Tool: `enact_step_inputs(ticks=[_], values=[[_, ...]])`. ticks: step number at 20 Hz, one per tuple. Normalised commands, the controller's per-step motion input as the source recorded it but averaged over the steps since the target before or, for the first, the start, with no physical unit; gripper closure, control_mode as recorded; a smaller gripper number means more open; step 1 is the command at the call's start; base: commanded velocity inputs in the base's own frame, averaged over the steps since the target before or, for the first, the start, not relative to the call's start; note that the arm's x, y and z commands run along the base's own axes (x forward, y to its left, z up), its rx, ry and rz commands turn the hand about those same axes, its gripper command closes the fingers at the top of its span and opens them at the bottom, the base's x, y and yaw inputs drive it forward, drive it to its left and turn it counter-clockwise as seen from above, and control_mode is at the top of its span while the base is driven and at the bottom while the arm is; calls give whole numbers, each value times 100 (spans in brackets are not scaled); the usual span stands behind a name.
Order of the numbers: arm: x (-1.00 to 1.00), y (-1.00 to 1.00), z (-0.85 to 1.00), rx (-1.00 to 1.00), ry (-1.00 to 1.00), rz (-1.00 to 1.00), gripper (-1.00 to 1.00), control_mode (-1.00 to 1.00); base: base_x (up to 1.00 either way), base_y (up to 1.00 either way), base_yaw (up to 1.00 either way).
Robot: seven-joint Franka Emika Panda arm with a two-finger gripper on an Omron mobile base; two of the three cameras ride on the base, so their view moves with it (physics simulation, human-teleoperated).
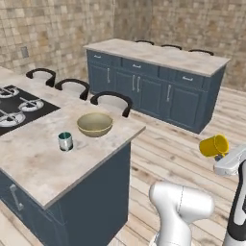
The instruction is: Clear the mugs and bowl far away from the sink.
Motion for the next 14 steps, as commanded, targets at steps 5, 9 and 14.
enact_step_inputs(ticks=[5,9,14], values=[[0,0,0,0,0,0,100,100,-37,37,47],[0,0,0,0,0,0,100,100,-23,30,46],[0,0,0,0,0,0,100,100,-1,8,42]])
